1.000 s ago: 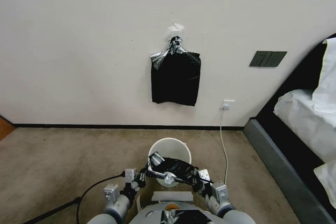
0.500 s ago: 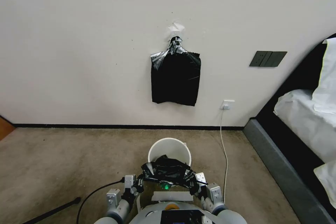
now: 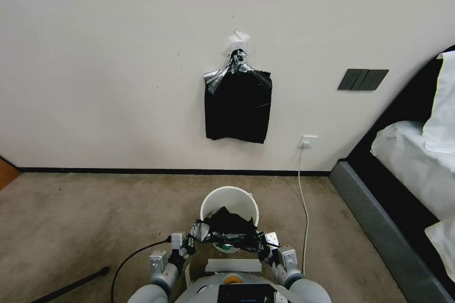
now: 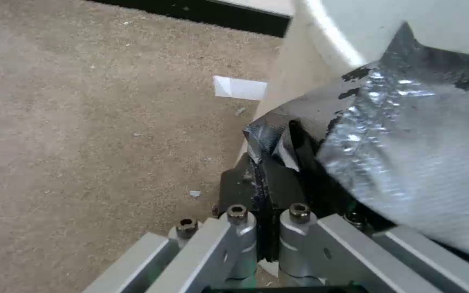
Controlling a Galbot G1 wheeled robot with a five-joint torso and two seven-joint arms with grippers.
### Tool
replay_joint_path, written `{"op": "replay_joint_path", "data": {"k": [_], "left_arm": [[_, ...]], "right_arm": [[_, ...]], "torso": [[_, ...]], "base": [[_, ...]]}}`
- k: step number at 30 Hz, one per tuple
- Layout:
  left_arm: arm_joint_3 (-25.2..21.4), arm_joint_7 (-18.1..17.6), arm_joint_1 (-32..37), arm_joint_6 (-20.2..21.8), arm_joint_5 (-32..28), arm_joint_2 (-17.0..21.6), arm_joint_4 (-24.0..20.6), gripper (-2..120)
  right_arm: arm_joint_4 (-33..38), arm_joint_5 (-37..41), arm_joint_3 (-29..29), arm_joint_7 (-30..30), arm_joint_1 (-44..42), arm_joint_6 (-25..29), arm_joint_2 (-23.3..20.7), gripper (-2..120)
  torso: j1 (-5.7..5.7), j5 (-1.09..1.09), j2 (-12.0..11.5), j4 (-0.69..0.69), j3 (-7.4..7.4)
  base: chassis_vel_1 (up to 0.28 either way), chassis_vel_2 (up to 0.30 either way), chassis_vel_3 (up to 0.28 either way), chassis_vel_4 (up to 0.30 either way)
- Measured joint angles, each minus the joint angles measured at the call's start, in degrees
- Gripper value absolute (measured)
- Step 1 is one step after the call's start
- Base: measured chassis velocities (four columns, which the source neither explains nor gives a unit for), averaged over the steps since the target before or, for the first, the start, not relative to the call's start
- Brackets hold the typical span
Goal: Place a trash bag onto the trash bin.
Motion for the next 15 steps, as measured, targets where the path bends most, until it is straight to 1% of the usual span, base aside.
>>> {"op": "replay_joint_path", "data": {"k": [1,4,5,6,8,9,10,11,12,13,15], "left_arm": [[-0.01,0.49,0.24,-0.05,0.27,0.21,-0.47,9],[-0.09,0.78,0.39,-0.04,0.41,0.43,-0.84,11],[-0.60,1.21,0.70,0.28,0.62,0.89,-1.54,20],[-1.03,1.49,0.97,0.57,0.73,1.12,-1.97,23],[-2.55,2.89,2.20,1.53,1.45,1.76,-3.20,33],[-2.55,2.89,2.20,1.53,1.45,1.76,-3.20,33],[-3.41,3.96,3.00,2.05,1.96,2.02,-3.80,38],[-4.55,5.54,3.96,2.78,2.74,2.32,-4.53,43],[-4.55,5.54,3.96,2.78,2.74,2.32,-4.53,43],[-5.83,7.35,5.05,3.48,3.67,2.62,-5.19,50],[-7.83,9.85,6.42,4.07,5.17,2.99,-5.87,59]], "right_arm": [[0.50,-0.85,0.02,-0.56,-0.56,-0.04,0.00,10],[0.93,-1.47,0.08,-0.89,-0.99,-0.07,0.00,13],[1.70,-2.42,0.44,-1.84,-1.76,-0.26,-0.04,20],[2.32,-2.91,0.92,-2.99,-2.29,-0.69,-0.12,25],[4.14,-3.29,2.10,-5.17,-3.39,-1.90,-0.48,35],[4.14,-3.29,2.10,-5.17,-3.39,-1.90,-0.48,35],[5.23,-3.31,2.71,-5.88,-3.85,-2.75,-0.69,38],[6.60,-3.29,3.50,-6.33,-4.31,-4.26,-1.02,45],[6.60,-3.29,3.50,-6.33,-4.31,-4.26,-1.02,45],[7.97,-3.18,4.26,-6.49,-4.83,-6.02,-1.47,50],[9.80,-2.39,5.25,-6.82,-5.67,-8.25,-2.16,58]], "torso": [[0.00,0.00,0.00,-0.01,0.00],[0.00,0.00,0.00,-0.01,0.00],[0.00,-0.01,0.00,-0.01,0.00],[0.00,0.00,0.00,-0.01,0.00],[0.00,0.00,0.00,-0.01,0.00],[0.00,0.00,0.00,-0.01,0.00],[0.00,0.01,0.00,-0.01,0.00],[0.00,0.01,0.00,-0.01,0.00],[0.00,0.01,0.00,-0.01,0.00],[0.00,0.00,0.00,0.00,0.00],[0.00,-0.01,0.00,-0.01,0.00]], "base": [[0.000,0.000,0.000,0.000],[0.000,0.000,0.000,0.000],[0.000,0.000,0.000,0.000],[0.000,0.000,0.000,0.000],[0.000,0.000,0.000,0.000],[0.000,0.000,0.000,0.000],[0.000,0.000,0.000,0.000],[0.000,0.000,0.000,0.000],[0.000,0.000,0.000,0.000],[0.000,0.000,0.000,0.000],[0.000,0.000,0.000,0.000]]}}
